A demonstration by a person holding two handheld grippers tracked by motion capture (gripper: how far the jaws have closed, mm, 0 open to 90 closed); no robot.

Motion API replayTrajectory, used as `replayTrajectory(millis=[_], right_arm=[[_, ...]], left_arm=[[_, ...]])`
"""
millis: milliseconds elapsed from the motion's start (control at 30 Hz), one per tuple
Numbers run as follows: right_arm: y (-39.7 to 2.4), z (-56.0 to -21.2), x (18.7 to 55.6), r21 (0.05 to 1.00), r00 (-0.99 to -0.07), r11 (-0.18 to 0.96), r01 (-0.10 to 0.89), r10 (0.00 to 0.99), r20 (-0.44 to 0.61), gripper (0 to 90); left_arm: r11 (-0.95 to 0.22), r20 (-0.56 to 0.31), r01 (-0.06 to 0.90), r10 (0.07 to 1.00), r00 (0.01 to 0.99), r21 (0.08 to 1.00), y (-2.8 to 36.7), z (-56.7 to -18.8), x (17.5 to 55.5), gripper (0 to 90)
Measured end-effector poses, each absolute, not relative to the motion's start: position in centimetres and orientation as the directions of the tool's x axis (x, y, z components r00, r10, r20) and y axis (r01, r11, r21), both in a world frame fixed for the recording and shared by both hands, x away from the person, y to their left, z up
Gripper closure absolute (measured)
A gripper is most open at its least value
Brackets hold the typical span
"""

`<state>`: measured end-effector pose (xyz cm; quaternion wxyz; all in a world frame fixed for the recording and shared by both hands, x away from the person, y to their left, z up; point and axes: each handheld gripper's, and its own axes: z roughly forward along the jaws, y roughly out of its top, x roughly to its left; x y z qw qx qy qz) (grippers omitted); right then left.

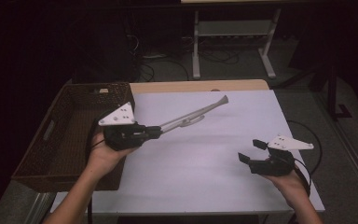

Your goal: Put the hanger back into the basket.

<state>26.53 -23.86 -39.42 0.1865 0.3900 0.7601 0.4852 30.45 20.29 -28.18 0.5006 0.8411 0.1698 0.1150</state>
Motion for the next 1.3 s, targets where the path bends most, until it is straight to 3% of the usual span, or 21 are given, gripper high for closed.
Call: replayTrajectory(millis=[633,1300], right_arm=[[-23.8,-39.4,26.6,0.884,-0.626,0.222,0.412,0.774,0.098,21.8],[-23.7,-39.5,26.8,0.879,-0.624,0.233,0.416,0.776,0.090,21.8]], left_arm=[[-0.383,0.048,0.210,0.563,0.825,0.900,30.3,-24.2,30.1,83.2],[-0.328,0.026,0.298,0.710,0.704,0.896,40.3,-25.5,27.9,83.2]])
